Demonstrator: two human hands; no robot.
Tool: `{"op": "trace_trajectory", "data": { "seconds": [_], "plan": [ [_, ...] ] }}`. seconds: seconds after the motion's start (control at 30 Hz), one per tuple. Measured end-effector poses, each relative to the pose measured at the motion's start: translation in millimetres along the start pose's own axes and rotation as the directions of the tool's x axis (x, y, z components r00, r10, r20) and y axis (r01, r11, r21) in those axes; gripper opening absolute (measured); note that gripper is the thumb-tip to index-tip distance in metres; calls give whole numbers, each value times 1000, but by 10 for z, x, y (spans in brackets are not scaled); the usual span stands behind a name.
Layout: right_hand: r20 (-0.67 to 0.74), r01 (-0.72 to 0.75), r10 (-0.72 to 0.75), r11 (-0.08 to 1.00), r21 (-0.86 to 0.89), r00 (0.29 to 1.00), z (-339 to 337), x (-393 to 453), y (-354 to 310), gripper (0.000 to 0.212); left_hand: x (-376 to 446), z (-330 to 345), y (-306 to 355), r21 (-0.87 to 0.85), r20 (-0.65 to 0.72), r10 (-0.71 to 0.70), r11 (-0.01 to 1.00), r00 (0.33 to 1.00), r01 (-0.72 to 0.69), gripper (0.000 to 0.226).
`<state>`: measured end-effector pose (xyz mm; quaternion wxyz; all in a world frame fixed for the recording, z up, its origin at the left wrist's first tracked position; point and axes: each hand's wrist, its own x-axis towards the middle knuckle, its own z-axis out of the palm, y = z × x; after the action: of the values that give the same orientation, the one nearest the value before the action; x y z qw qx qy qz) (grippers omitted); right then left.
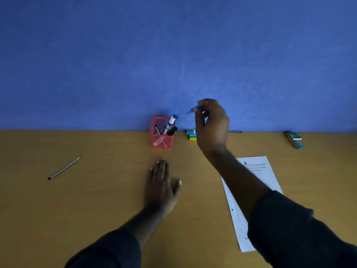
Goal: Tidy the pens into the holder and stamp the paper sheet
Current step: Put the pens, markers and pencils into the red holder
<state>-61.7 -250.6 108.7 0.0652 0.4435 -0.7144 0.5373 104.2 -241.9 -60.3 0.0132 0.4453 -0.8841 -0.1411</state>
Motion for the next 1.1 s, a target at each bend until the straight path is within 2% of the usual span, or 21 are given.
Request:
{"op": "trace_trajectory", "data": {
  "seconds": [0.07, 0.23, 0.3, 0.47, 0.57, 0.63, 0.77, 0.9, 1.1],
  "plan": [
    [-3, 31, -31, 999, -26, 1000, 103, -15, -83, 15, 12, -20, -48, -10, 36, 21, 1000, 999, -20, 84],
    [-163, 195, -212, 974, -111, 964, 212, -27, -218, 13, 38, -72, -218, 22, 101, 119, 992, 988, -121, 88],
    [-158, 206, -220, 974, -98, 963, 243, -43, -237, 12, 46, -64, -237, 22, 111, 126, 991, 986, -129, 89],
    [39, 79, -77, 995, -65, 996, 364, -124, -122, 13, 73, -52, -241, -21, 119, 138, 990, 983, -137, 89],
    [166, -24, 46, 991, -135, 985, 502, -169, -16, 12, 79, -141, -343, -67, 107, 185, 982, 977, -179, 83],
    [214, -45, 82, 984, -171, 973, 600, -189, -37, 14, 71, -312, -494, -114, 44, 211, 972, 976, -205, 70],
    [272, -14, 85, 967, -253, 959, 728, -252, 19, 13, 66, -553, -867, -105, -179, 222, 964, 959, -242, 37],
    [286, -31, 105, 967, -254, 953, 745, -310, 19, 16, 87, -748, -1321, -85, -255, 89, 990, 963, -114, 26],
    [206, -26, 87, 959, -283, 975, 655, -415, -68, 27, 141, -975, -1889, -90, -276, -192, 981, 942, 173, 32]
  ]
}}
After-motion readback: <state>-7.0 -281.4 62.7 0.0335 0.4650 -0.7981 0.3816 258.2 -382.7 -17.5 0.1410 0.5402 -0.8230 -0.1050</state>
